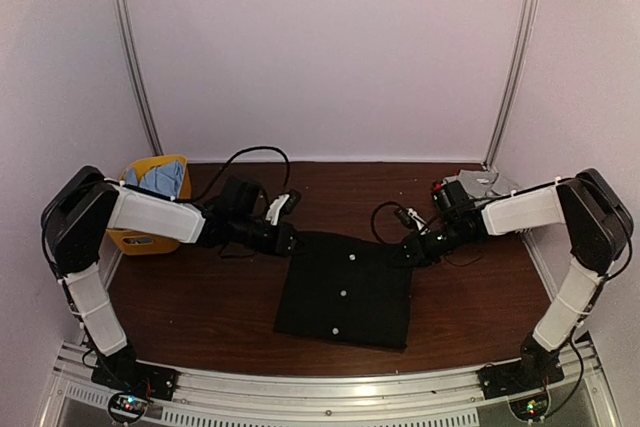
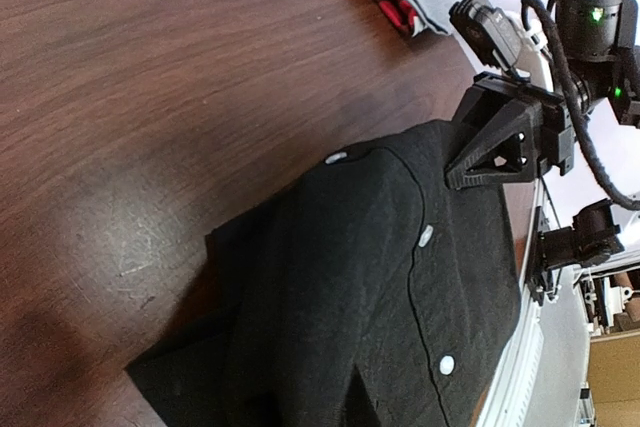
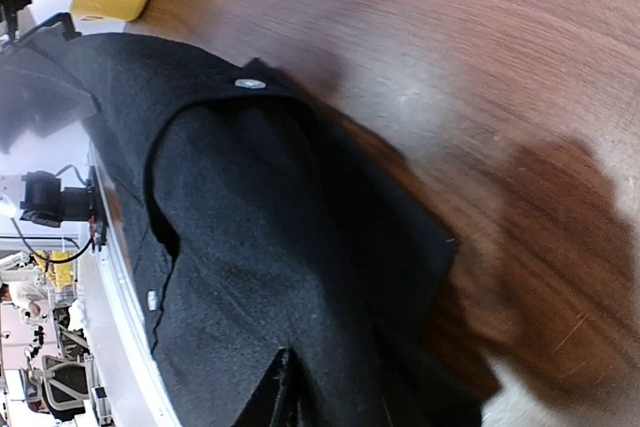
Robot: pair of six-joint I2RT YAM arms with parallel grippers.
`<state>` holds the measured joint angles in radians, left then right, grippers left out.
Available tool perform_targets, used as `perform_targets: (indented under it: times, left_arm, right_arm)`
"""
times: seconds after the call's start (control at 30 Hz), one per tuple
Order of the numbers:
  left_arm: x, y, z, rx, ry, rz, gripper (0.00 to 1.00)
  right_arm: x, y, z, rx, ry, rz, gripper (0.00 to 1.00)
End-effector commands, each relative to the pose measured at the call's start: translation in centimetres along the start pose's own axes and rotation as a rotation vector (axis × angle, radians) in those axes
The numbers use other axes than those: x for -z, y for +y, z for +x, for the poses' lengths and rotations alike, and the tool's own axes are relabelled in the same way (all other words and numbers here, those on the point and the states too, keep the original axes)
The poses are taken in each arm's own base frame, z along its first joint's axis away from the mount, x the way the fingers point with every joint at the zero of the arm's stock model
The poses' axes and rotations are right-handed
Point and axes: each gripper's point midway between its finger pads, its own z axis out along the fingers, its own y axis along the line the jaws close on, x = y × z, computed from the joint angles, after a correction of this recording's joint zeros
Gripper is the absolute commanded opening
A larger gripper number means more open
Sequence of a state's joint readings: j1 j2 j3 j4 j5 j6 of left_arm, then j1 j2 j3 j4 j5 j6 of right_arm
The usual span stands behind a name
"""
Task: Fold and stack the long sleeve shirts
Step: Fold the 2/3-rectangle-folded shirt at the center of the board.
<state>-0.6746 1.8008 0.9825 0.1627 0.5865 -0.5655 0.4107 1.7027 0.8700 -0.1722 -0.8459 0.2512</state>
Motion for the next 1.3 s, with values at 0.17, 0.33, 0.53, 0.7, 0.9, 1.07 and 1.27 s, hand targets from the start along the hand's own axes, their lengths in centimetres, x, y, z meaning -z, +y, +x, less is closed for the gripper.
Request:
perform_targets:
  times: [0.17,0.33,0.53,0.7,0.9,1.07,1.27]
  left_arm:
    - [-1.9,3.1,-0.2,0.011,0.011,-0.065,0.07]
    - [-1.9,4.1,-0.3,0.019,0.016,-0.129,0.17]
    - [-1.3,5.6,-0.8,0.0,0.023,-0.245,0.37]
    - [0.1,7.2,-1.3,-0.017,0.026,-0.382,0.58]
    - [2.2,7.0,-2.5,-0.038,-0.034,-0.448,0.69]
    - [3.8,6.0,-2.9,-0.048,-0.101,-0.442,0.73]
    - [6.8,2.3,-3.3,-0.081,-0.288,-0.302,0.71]
  right_arm:
    - [-0.3,-3.7,-1.4,0.012,-0.015,0.13,0.44]
    - [0.6,-4.6,-2.1,0.017,-0.032,0.215,0.54]
    - [3.0,-6.3,-2.0,0.019,-0.046,0.396,0.55]
    - [5.3,-6.4,-1.6,0.02,-0.082,0.484,0.56]
    - [7.2,-2.9,-2.5,0.071,-0.183,0.412,0.67]
    - [7.5,-0.6,-4.0,0.125,-0.229,0.33,0.85]
    - [5.3,1.1,-5.4,0.175,-0.177,0.212,0.91]
